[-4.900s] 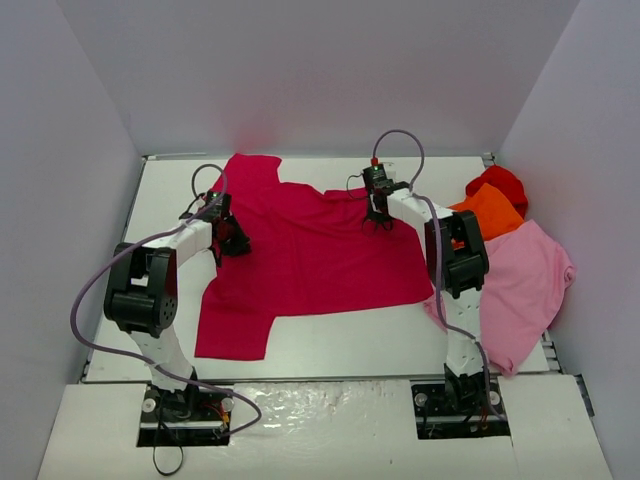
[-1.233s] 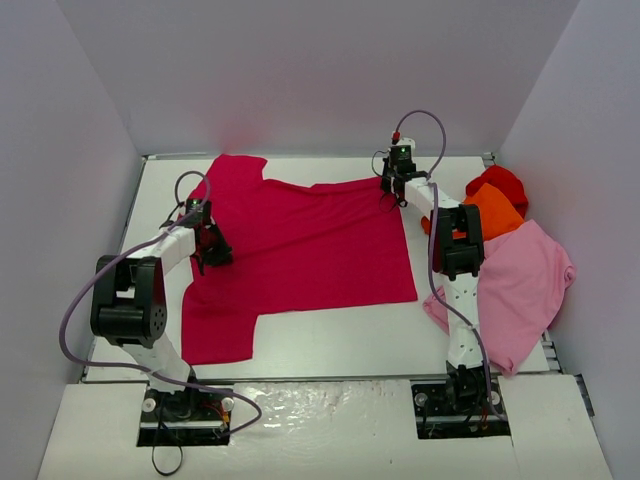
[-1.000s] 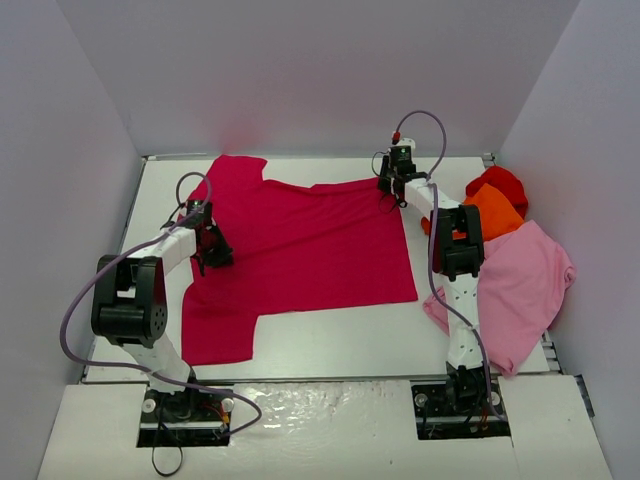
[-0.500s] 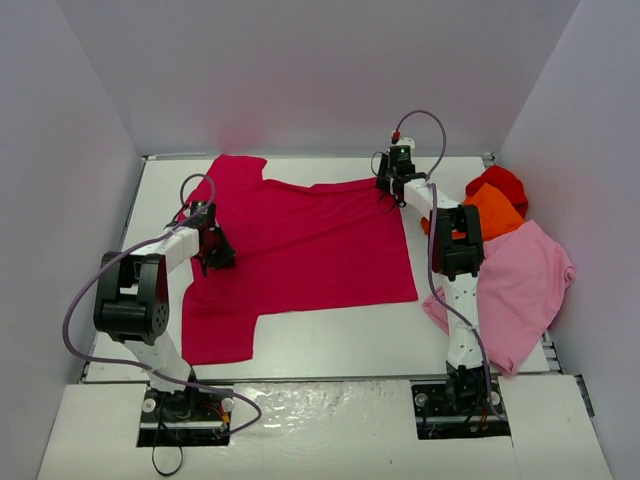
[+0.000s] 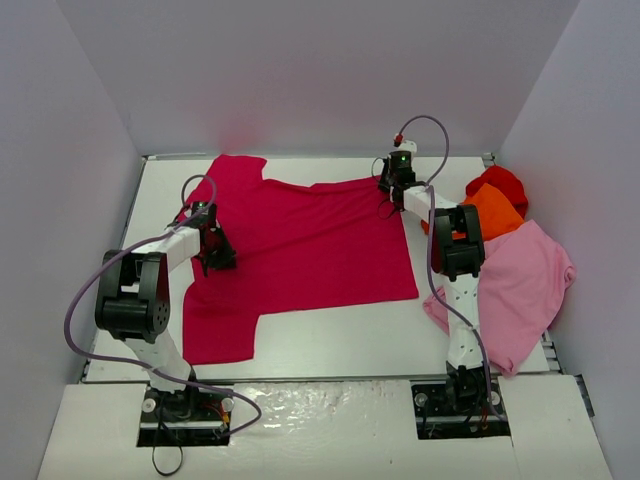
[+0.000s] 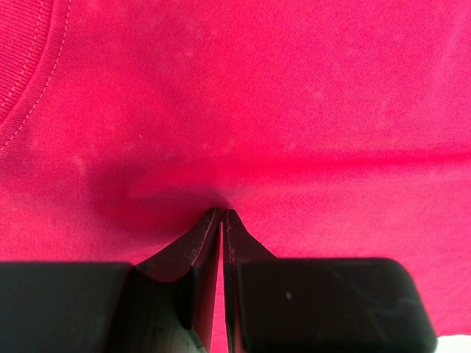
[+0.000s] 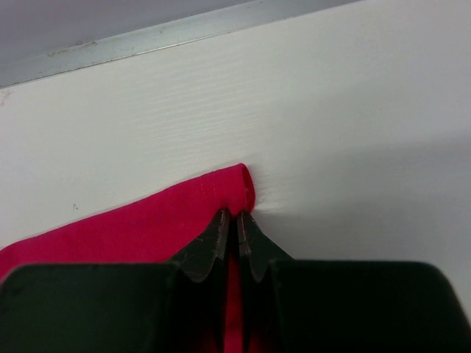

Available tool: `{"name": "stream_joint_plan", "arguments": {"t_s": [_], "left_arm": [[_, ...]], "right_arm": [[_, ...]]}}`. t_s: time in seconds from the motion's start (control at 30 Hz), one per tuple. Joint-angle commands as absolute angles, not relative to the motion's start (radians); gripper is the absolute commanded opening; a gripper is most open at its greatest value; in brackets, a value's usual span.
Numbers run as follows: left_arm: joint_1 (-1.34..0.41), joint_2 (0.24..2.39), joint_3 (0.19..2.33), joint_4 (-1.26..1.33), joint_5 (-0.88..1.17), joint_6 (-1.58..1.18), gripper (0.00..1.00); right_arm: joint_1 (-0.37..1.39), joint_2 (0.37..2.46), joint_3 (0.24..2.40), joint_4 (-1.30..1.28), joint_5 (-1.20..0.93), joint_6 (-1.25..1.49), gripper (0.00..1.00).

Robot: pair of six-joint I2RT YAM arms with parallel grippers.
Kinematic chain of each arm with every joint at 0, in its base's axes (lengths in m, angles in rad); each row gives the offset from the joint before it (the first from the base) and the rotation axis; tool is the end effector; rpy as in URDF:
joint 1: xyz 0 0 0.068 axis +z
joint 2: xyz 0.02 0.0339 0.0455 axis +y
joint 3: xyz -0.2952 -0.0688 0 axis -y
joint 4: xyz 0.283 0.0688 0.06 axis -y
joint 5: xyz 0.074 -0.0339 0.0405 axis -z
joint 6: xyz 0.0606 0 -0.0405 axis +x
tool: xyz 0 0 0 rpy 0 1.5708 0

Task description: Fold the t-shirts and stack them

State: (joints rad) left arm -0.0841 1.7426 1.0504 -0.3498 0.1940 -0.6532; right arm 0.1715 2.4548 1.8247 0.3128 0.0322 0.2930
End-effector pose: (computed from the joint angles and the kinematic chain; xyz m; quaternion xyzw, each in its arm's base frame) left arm 0.3916 -0.0447 0.1547 -0.2454 0.9292 -0.1809 0.2089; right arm 0.6311 0.1073 0.1404 0.0586 0.8078 0.1223 0.5737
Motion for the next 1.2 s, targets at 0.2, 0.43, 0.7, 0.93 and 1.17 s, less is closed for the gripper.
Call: {"name": "stream_joint_plan", "arguments": {"t_s": [0.2,0.43,0.7,0.93,1.17], "left_arm": [[-0.098,1.753,1.095,-0.33,0.195,-0.625,0.04],[-0.097,1.762,1.099,-0.334,0.192,-0.618,0.04],[-0.098,1.767,1.099,-0.331,0.196,-0.613,0.04],[-0.098,1.76,1.094,-0.334,0.195,-0.614,0.04],[-0.1,1.753,1.127,-0.341,0.214,-0.621,0.0]], "right_arm": [[0.165,2.356,1.829,0.55,-0.044,0.429,0.0],[0.154,2.382,1.8,0.664,-0.072,0.526,0.0],[0.141,2.399,1.84,0.479,-0.059,0.515,0.03],[0.149,2.284,1.744,0.381,0.032,0.404,0.26],[0.26,2.016,1.542,0.195,0.139,0.319,0.21]]}}
